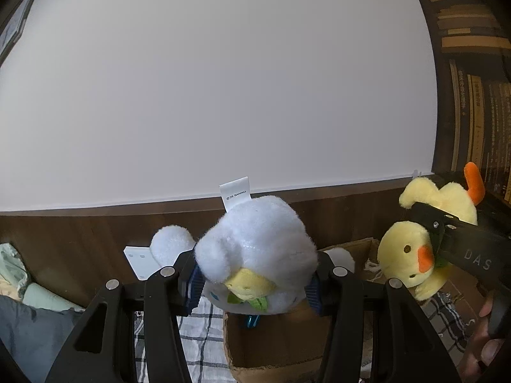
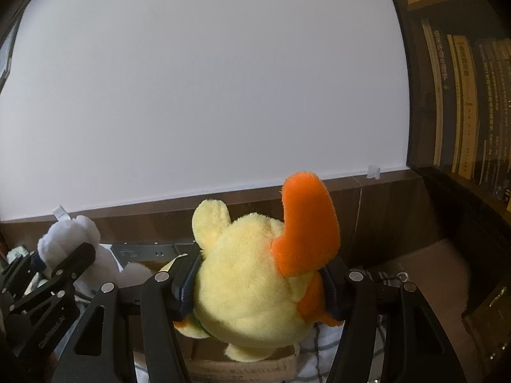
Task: Organize objects
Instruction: 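Lift the duck with the right gripper while the left gripper lifts the bunny toward the box, then release the duck into the box with the right gripper while the left gripper drops the bunny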
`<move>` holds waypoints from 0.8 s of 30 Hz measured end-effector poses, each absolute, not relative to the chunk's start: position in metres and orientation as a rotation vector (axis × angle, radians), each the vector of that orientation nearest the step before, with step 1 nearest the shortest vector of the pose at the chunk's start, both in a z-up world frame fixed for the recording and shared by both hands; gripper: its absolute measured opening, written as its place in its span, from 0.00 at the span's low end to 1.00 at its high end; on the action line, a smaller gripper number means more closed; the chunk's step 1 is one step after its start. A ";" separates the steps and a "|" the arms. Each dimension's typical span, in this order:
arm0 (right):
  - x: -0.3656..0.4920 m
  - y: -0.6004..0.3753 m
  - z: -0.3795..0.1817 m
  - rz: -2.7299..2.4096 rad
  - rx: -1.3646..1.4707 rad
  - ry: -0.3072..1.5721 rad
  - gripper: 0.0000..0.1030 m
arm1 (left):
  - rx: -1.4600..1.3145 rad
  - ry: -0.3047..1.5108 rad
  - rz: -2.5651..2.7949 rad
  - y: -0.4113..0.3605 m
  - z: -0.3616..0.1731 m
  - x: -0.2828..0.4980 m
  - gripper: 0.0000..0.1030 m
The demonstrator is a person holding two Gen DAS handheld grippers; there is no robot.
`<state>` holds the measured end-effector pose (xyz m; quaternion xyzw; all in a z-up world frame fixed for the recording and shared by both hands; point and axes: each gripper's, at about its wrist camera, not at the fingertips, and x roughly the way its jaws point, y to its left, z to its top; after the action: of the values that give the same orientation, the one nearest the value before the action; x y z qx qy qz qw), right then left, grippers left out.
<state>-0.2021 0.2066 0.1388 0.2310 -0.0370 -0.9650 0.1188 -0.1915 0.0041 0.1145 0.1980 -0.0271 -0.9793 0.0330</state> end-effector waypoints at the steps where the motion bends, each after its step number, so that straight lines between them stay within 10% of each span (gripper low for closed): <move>1: -0.204 0.206 0.138 -2.823 0.676 -0.107 0.60 | 0.611 -0.085 -3.009 0.004 0.114 -0.192 0.50; 8: -0.210 0.201 0.136 -2.817 0.683 -0.069 0.71 | 0.639 -0.097 -2.973 0.008 0.108 -0.186 0.57; 13: -0.206 0.202 0.139 -2.850 0.653 -0.060 0.85 | 0.585 -0.115 -2.944 0.019 0.113 -0.172 0.83; 24: -0.195 0.207 0.142 -2.876 0.699 -0.084 0.85 | 0.597 -0.120 -2.887 0.031 0.119 -0.160 0.87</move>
<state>-0.1948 0.2065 0.1419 0.2351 -0.0284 -0.9674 0.0903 -0.1602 0.0310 0.1186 0.2015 -0.0405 -0.9740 0.0955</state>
